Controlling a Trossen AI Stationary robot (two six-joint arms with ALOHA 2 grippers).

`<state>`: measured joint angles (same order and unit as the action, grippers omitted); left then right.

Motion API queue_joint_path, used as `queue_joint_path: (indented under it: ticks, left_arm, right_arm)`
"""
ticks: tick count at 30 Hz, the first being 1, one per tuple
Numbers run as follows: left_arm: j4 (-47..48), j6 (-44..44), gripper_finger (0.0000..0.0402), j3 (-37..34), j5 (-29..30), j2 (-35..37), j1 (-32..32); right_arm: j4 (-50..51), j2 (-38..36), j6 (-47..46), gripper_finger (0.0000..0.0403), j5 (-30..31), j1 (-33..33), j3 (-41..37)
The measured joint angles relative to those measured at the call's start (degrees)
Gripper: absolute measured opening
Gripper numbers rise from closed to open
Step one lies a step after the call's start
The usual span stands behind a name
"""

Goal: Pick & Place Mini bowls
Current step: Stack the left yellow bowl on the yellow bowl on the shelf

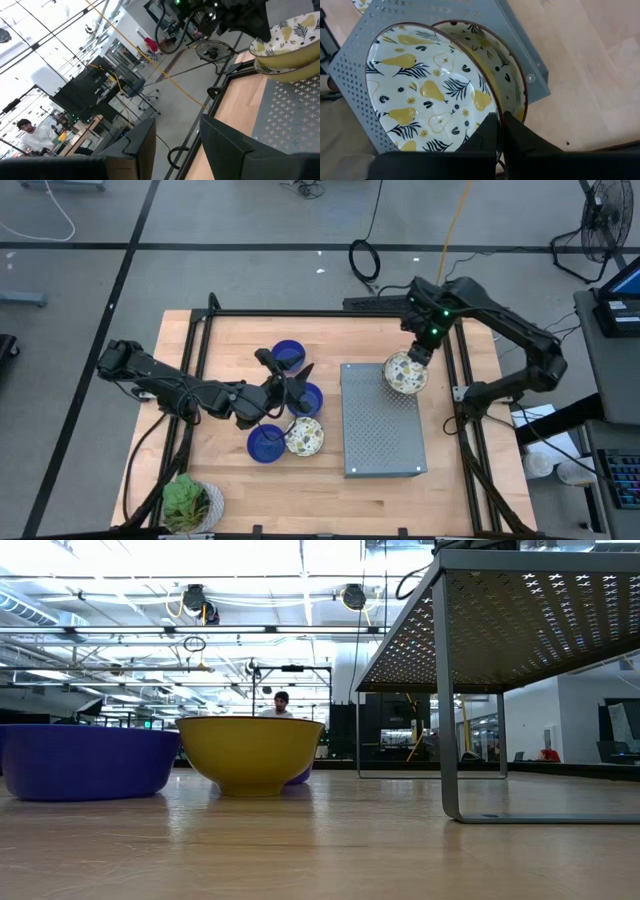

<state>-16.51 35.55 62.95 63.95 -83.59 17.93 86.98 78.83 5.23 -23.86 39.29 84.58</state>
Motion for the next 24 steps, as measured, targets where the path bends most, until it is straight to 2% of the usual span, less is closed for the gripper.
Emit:
queue_joint_path:
  ticks: [3, 8, 24]
  left_arm:
    - [0.0, 0.0, 0.0157, 0.0, 0.0, 0.0, 0.0]
    - [0.0, 0.0, 0.0157, 0.0, 0.0, 0.0, 0.0]
    - [0.0, 0.0, 0.0157, 0.0, 0.0, 0.0, 0.0]
  right_arm:
    - [0.0, 0.7, 0.0, 0.0, 0.4, 0.0, 0.0]
    - [0.0, 0.7, -0.8, 0.0, 4.2, 0.0, 0.0]
    - [0.3, 0.7, -1.6, 0.0, 4.3, 0.0, 0.0]
